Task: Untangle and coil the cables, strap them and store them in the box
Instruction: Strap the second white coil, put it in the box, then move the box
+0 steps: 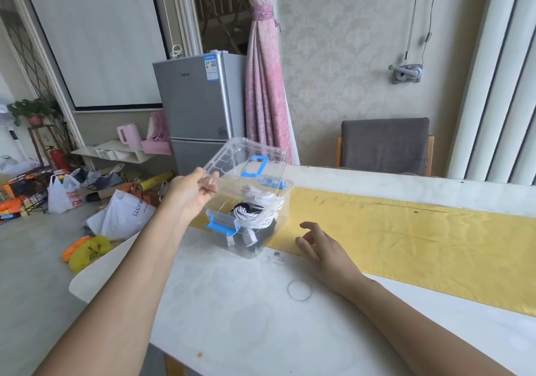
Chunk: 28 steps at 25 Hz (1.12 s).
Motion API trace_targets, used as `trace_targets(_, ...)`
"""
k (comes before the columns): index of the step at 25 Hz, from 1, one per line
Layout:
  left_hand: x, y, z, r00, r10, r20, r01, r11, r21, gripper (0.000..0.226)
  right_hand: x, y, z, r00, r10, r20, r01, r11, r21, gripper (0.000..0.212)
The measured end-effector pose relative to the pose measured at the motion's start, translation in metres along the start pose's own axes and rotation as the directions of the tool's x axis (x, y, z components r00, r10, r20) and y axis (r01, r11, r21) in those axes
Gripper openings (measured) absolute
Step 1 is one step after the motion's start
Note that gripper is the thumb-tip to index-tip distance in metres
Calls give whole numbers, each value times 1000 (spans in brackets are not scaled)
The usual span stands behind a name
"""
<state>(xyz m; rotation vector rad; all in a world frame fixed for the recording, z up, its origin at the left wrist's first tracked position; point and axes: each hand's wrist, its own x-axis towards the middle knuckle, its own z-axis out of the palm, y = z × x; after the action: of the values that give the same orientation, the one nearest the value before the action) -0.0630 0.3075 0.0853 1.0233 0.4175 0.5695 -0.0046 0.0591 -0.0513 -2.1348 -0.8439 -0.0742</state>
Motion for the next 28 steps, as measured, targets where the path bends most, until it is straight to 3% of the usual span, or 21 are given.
trace_targets(4,10,-16,-16,997,-13,-75,36,947,321,24,13,-6,-5,988,141,-58,-123,962,244,42)
trace_targets(5,12,-17,-20,996,39,-74,0,883,470,25,20,-7,-5,982,177,-73,-147,942,302,45)
trace_targets(7,15,-15,-23,992,123,3,-84,662,745,28,41,-14,-7,966,233,-111,-170,899,403,50)
trace_targets(9,18,-13,-25,991,116,63,-117,550,827,28,65,-25,-13,953,275,-128,-187,865,466,57)
trace_targets(12,24,-14,-24,986,124,107,-158,543,825,16,99,-40,-23,940,329,-87,-244,831,501,67)
trace_targets(15,35,-20,-23,983,142,116,-173,505,845,26,125,-45,-22,930,361,-72,-304,862,405,68)
trace_targets(17,43,-26,-22,982,160,105,-169,471,866,22,136,-48,-20,932,353,-80,-317,902,292,57)
trace_targets(20,58,-34,-21,971,218,95,-159,300,940,20,147,-53,-21,945,313,-89,-305,947,98,29)
trace_targets(24,73,-36,-13,964,253,82,-115,120,986,44,164,-54,-24,938,337,-86,-345,933,-104,26)
trace_targets(26,76,-36,-8,957,275,95,-107,26,994,46,171,-55,-24,941,335,-53,-339,926,-166,19)
trace_targets(28,76,-35,-6,957,275,92,-79,-61,995,45,178,-55,-21,940,338,-53,-341,920,-193,27)
